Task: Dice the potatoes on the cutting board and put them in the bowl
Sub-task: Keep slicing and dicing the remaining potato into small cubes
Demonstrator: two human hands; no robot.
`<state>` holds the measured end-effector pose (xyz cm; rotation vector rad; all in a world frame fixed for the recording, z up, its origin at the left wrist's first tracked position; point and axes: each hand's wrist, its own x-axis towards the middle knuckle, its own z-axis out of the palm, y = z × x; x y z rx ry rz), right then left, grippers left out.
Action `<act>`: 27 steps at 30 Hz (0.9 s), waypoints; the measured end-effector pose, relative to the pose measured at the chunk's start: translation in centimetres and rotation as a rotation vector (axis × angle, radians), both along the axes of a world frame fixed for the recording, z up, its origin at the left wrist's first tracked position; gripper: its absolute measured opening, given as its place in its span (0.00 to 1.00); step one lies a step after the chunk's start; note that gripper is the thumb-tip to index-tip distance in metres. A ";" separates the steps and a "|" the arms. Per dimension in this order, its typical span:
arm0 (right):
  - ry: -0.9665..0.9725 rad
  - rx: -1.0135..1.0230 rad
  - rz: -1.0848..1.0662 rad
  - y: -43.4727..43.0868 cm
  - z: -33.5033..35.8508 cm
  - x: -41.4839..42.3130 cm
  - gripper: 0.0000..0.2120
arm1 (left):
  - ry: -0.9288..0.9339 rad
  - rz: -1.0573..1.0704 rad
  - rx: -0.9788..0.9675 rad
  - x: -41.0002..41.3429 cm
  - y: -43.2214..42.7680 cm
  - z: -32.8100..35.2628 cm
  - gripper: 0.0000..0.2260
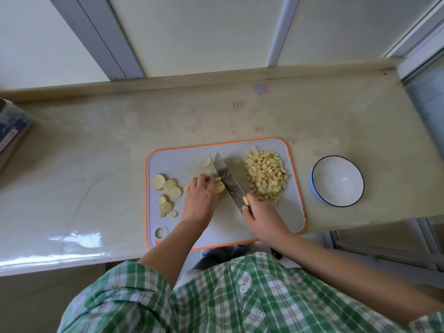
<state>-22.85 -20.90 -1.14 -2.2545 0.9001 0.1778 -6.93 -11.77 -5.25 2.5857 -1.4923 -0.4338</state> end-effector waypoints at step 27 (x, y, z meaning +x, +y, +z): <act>-0.168 -0.245 0.094 -2.8 1.5 -0.7 0.25 | 1.031 0.734 -0.377 -2.6 -3.7 3.8 0.08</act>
